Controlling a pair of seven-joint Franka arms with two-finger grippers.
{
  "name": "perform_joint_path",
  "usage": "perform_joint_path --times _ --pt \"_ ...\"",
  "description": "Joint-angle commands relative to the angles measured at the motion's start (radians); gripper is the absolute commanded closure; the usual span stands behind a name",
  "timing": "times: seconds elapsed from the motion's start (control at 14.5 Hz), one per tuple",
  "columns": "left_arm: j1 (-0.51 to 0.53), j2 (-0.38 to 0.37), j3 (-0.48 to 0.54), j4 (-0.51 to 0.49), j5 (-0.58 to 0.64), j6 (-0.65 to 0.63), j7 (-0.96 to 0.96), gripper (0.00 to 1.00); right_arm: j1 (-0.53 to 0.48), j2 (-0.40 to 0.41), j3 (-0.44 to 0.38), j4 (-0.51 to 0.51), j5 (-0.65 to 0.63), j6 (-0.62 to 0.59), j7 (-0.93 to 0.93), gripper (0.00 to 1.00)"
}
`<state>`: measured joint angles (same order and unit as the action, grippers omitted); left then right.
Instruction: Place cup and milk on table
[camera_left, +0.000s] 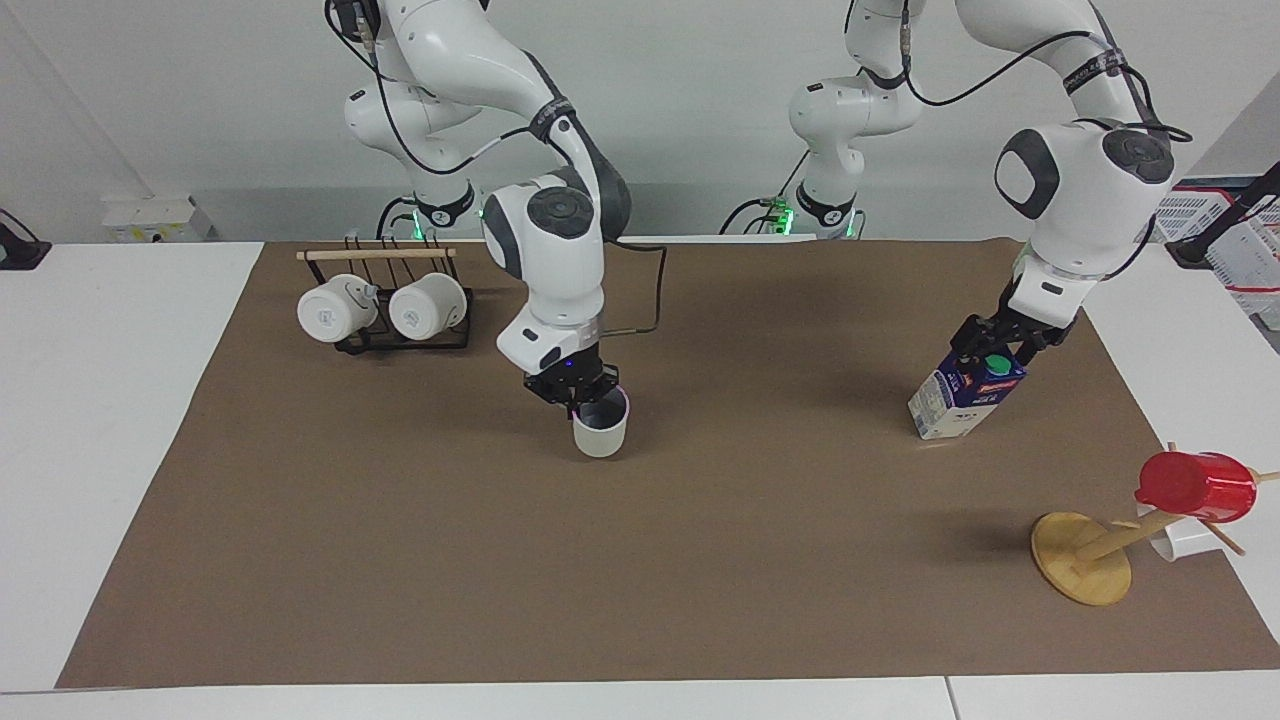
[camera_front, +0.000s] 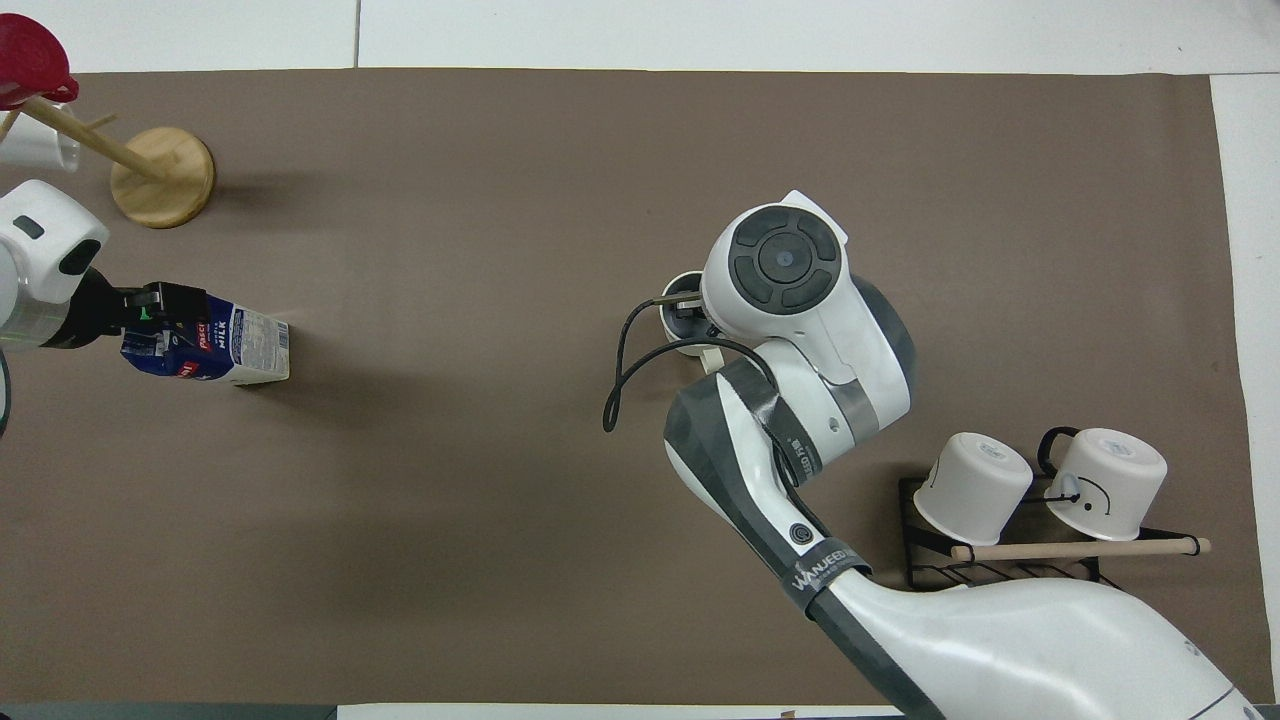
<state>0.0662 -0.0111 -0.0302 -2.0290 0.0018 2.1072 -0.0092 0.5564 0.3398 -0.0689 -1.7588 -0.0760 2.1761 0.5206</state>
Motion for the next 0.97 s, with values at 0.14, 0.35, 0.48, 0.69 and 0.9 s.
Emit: perform_joint_path --times 0.14,0.35,0.48,0.69,0.9 --pt "0.010 -0.013 -0.004 -0.013 0.017 0.022 -0.011 1.00 -0.012 -0.022 0.001 -0.077 -0.021 0.094 -0.014 1.00" --pt "0.004 -0.024 -0.004 -0.004 0.017 0.016 0.001 1.00 -0.010 -0.025 0.001 -0.096 -0.021 0.126 -0.048 1.00" --pt "-0.008 -0.029 -0.010 0.044 0.017 -0.004 -0.006 1.00 -0.010 -0.030 0.001 -0.105 -0.021 0.126 -0.095 1.00" --pt "-0.081 -0.018 -0.016 0.113 0.018 -0.045 -0.029 1.00 -0.021 -0.050 0.001 -0.104 -0.019 0.110 -0.106 0.00" --pt "-0.192 -0.013 -0.016 0.125 0.040 -0.032 -0.151 1.00 -0.093 -0.135 0.000 -0.078 -0.016 -0.002 -0.106 0.00"
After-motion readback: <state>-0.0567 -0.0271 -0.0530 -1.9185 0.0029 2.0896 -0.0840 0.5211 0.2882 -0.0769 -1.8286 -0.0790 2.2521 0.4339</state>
